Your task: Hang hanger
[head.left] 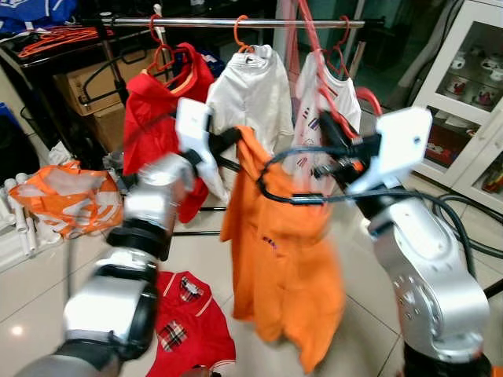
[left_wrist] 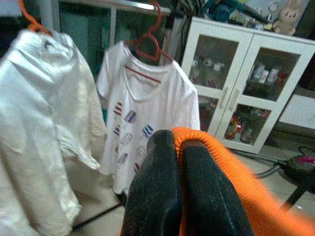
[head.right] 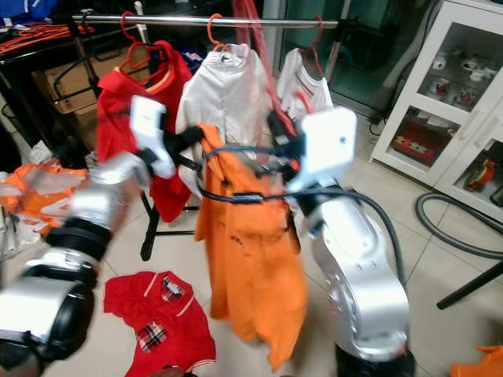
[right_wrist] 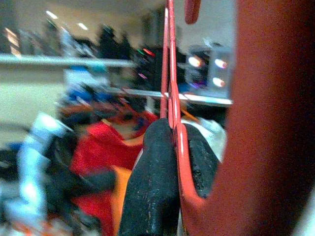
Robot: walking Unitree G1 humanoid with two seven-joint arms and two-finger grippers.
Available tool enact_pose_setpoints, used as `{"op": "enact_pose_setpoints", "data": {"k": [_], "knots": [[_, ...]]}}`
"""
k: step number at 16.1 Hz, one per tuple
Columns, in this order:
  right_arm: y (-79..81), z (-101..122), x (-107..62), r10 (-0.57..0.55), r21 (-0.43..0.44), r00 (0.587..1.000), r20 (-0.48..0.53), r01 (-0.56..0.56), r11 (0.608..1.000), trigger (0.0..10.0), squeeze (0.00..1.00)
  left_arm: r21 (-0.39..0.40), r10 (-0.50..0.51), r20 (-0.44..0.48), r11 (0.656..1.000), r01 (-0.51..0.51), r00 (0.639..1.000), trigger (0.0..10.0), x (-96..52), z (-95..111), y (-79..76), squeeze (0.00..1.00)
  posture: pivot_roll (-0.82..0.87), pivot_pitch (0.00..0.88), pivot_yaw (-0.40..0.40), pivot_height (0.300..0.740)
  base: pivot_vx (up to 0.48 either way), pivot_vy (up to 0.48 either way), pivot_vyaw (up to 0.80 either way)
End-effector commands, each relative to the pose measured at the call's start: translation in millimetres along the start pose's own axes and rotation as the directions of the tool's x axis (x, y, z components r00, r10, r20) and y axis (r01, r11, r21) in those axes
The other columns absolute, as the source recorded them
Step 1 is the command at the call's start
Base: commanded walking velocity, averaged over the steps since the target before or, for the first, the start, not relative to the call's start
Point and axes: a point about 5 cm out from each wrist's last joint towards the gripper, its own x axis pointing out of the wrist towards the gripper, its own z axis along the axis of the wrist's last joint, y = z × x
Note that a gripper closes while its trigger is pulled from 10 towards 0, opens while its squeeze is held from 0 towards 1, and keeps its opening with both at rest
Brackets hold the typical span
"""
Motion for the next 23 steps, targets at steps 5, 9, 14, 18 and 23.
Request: {"op": "enact_pose_setpoints", "data": {"k": [5,9,14,18,23], "knots": [[-37.4,15,11.6,-0.315,0.149,0.947,0.063,0.304,0.941,10.0,0.00,0.056,-0.053,0.017,0.997,0.052,0.998,0.0,-5.2,10,-13.4,0.00,-0.17,0.000,0.046,0.740,0.000,0.000,0.00],[-60.3,-20,-18.8,-0.314,-0.138,0.927,-0.205,0.290,0.947,10.0,0.00,0.086,0.115,0.081,0.989,-0.122,0.990,0.0,-52.5,13,-0.9,0.00,-0.17,0.000,0.046,0.740,0.000,0.000,0.00],[-43.4,-89,-74.6,-0.263,-0.102,0.791,-0.553,0.249,0.963,10.0,0.00,0.153,0.285,-0.046,0.949,-0.275,0.957,10.0,-93.5,-22,-0.5,0.00,-0.16,0.000,0.039,0.740,0.000,0.000,-0.78],[-35.4,-112,-94.1,-0.327,-0.114,0.724,-0.608,0.328,0.938,10.0,0.00,0.139,0.252,-0.157,0.963,-0.232,0.955,10.0,-108.4,-66,-12.0,0.00,-0.19,0.000,0.059,0.740,0.000,0.000,-0.78],[-38.3,-126,-129.1,-0.394,-0.188,0.637,-0.662,0.368,0.911,10.0,0.00,0.196,0.238,-0.177,0.959,-0.203,0.955,10.0,-113.4,-80,-26.2,0.00,-0.21,0.000,0.064,0.740,0.000,0.000,-0.79]]}}
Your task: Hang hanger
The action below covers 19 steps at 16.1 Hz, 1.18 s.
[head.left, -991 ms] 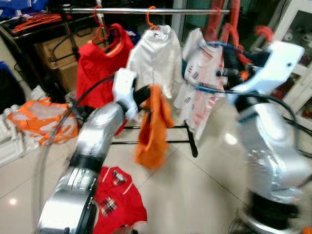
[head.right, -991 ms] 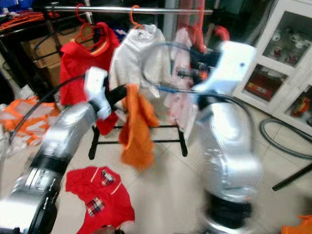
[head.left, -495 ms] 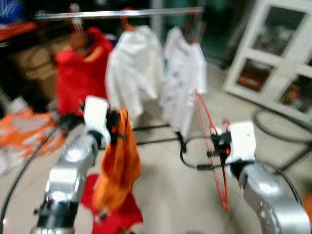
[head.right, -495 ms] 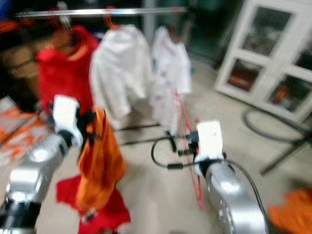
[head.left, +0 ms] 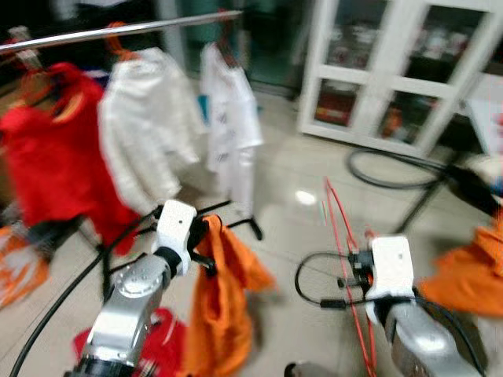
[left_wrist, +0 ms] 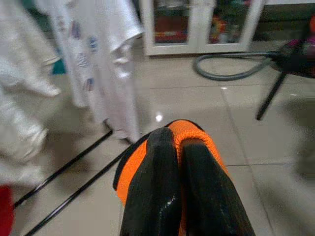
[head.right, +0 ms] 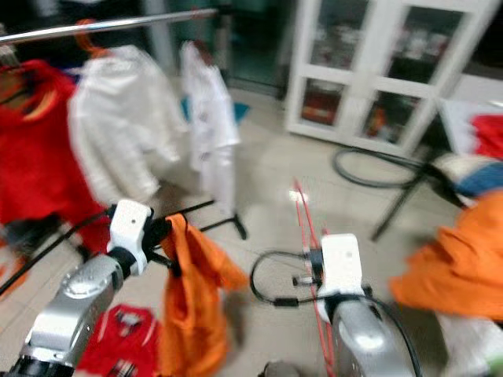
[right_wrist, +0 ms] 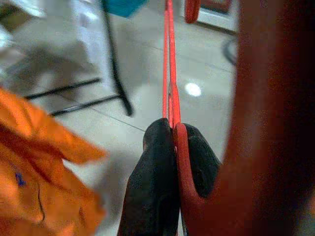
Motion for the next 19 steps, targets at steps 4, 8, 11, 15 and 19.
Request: {"op": "enact_pose_setpoints", "data": {"k": [4,8,11,15,19], "knots": [[-9.2,5,1.5,-0.018,-0.010,0.999,0.027,0.019,1.000,10.0,0.00,-0.001,0.012,0.067,1.000,-0.012,0.998,10.0,-3.1,13,-8.3,0.00,-0.21,0.000,0.036,0.740,0.000,0.000,-0.80],[-6.8,21,2.7,-0.004,-0.016,0.997,0.077,0.006,1.000,10.0,0.00,0.002,0.011,0.084,1.000,-0.011,0.996,10.0,-5.6,16,-9.8,0.00,-0.22,0.000,0.033,0.740,-0.286,0.000,-0.57],[-4.5,27,0.7,0.000,-0.017,0.996,0.092,0.001,1.000,10.0,0.00,0.008,-0.002,0.089,1.000,0.001,0.996,10.0,-4.8,18,-11.2,0.00,-0.23,0.000,0.040,0.740,-0.305,0.000,0.00],[-3.0,29,-2.9,-0.002,-0.022,0.995,0.095,0.005,1.000,10.0,0.00,0.005,-0.010,0.091,1.000,0.009,0.996,10.0,-2.7,20,-11.4,0.00,-0.24,0.002,0.043,0.740,-0.337,0.000,0.00],[-4.3,38,-6.8,-0.006,-0.036,0.991,0.133,0.011,0.999,10.0,0.00,0.017,-0.013,0.103,1.000,0.011,0.995,10.0,-1.6,23,-11.1,0.00,-0.25,0.007,0.049,0.740,-0.354,0.000,0.00]]}}
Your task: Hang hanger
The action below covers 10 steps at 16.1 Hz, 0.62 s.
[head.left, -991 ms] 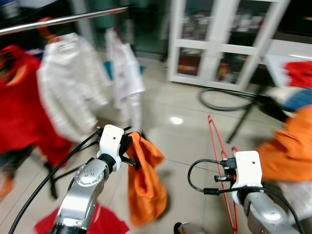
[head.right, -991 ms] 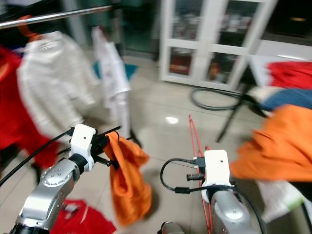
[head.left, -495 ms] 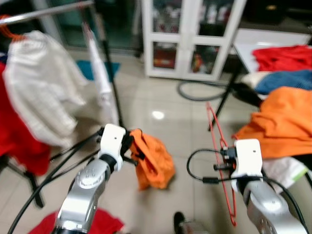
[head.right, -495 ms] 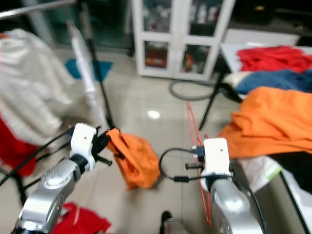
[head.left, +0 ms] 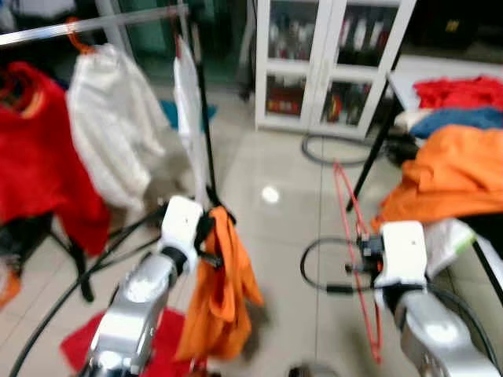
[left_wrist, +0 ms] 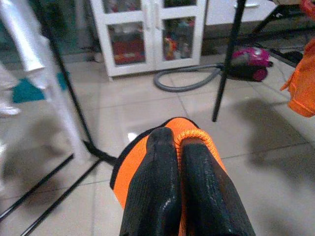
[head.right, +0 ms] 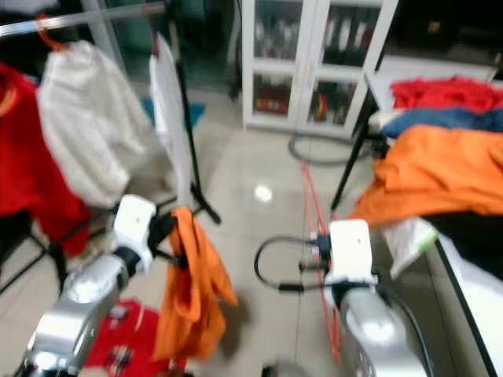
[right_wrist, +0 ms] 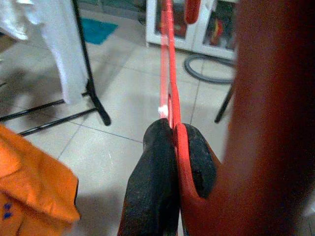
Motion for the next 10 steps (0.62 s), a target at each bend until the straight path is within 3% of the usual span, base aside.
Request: {"op": "enact_pose_setpoints", "data": {"k": [1,3,5,6,7,8,10], "knots": [[0.1,8,-2.0,0.013,-0.019,0.999,0.036,-0.013,1.000,10.0,0.00,0.016,-0.006,0.046,1.000,0.006,0.999,10.0,0.8,11,-0.6,0.00,-0.26,0.011,0.052,0.740,-0.352,0.000,0.00],[4.3,24,-6.7,0.059,-0.020,0.992,0.116,-0.057,0.998,10.0,0.00,0.023,0.002,0.055,1.000,-0.003,0.999,10.0,-0.4,14,2.4,0.00,-0.26,0.013,0.054,0.740,-0.356,0.000,0.00],[17.5,61,-19.3,0.176,0.028,0.934,0.311,-0.194,0.981,10.0,0.00,-0.002,0.071,0.120,0.997,-0.071,0.990,10.0,-3.1,26,14.0,0.00,-0.26,0.015,0.057,0.740,-0.178,0.000,0.00],[19.8,71,-23.6,0.195,0.042,0.914,0.357,-0.224,0.974,10.0,0.00,-0.016,0.095,0.132,0.995,-0.094,0.987,10.0,-3.7,30,18.0,0.00,-0.26,0.016,0.056,0.740,0.000,0.000,0.00],[13.4,94,-30.2,0.151,0.049,0.878,0.455,-0.194,0.980,10.0,0.00,-0.051,0.135,0.175,0.990,-0.128,0.975,10.0,-3.6,44,26.2,0.00,-0.26,0.018,0.054,0.740,0.000,0.000,-0.80],[5.5,103,-33.0,0.078,0.063,0.861,0.502,-0.127,0.990,10.0,0.00,-0.062,0.133,0.197,0.990,-0.123,0.971,10.0,-2.2,53,26.0,0.00,-0.25,0.020,0.053,0.740,0.000,0.000,-0.80],[1.3,103,-35.5,0.028,0.073,0.857,0.515,-0.076,0.994,10.0,0.00,-0.043,0.105,0.202,0.994,-0.098,0.974,10.0,-0.6,57,20.0,0.00,-0.26,0.021,0.059,0.740,0.000,0.000,-0.80]]}}
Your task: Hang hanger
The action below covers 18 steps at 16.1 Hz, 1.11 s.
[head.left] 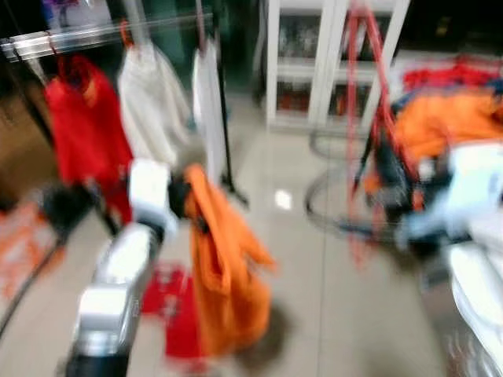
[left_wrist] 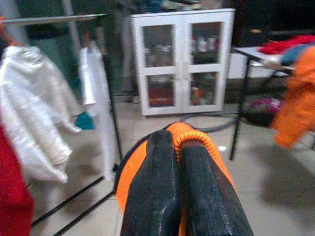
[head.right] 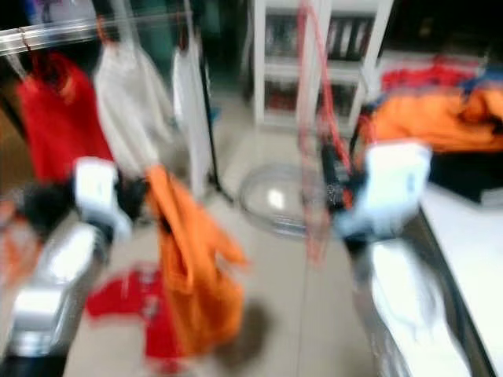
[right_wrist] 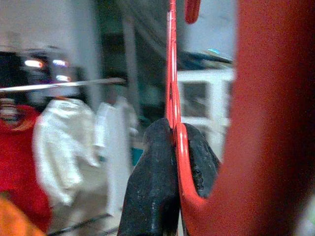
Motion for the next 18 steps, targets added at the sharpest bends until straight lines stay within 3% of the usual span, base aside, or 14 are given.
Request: {"op": "enact_pose_setpoints", "data": {"k": [1,4,6,9,11,15,18], "knots": [[-0.9,9,1.4,-0.021,0.010,0.999,0.036,0.021,1.000,10.0,0.00,0.015,-0.031,0.050,0.999,0.030,0.998,10.0,5.0,14,-5.9,0.00,-0.27,0.028,0.067,0.740,0.000,0.000,-0.80],[-3.0,16,-0.2,-0.034,0.009,0.999,0.029,0.034,0.999,10.0,0.00,0.019,-0.062,0.104,0.998,0.061,0.993,10.0,11.4,38,-7.8,0.00,-0.29,0.035,0.070,0.740,0.000,0.000,-0.80],[-5.4,14,-2.5,-0.047,-0.088,0.999,-0.017,0.045,0.995,10.0,0.00,0.093,-0.092,0.085,0.992,0.084,0.992,10.0,13.1,36,-9.0,0.00,-0.29,0.033,0.072,0.740,0.000,0.000,-0.80],[-17.0,17,-2.1,-0.145,-0.201,0.989,-0.036,0.135,0.970,10.0,0.00,0.136,-0.089,0.091,0.988,0.076,0.992,10.0,12.1,37,-8.0,0.00,-0.30,0.035,0.079,0.740,0.000,0.000,-0.80],[-22.8,19,-5.2,-0.188,-0.258,0.981,-0.042,0.171,0.951,10.0,0.00,0.210,-0.112,0.127,0.974,0.084,0.986,10.0,14.7,55,-4.6,0.00,-0.29,0.030,0.082,0.740,0.000,0.000,-0.80],[-22.1,19,-7.5,-0.186,-0.273,0.981,-0.052,0.165,0.948,10.0,0.00,0.174,-0.103,0.153,0.982,0.076,0.983,10.0,16.2,65,-2.5,0.00,-0.29,0.025,0.077,0.740,0.000,0.000,-0.80],[-31.1,12,-14.6,-0.268,-0.310,0.957,-0.109,0.224,0.924,10.0,0.00,0.143,-0.102,0.116,0.986,0.085,0.988,10.0,12.7,52,-7.4,0.00,-0.29,0.026,0.081,0.740,0.000,0.000,-0.80]]}}
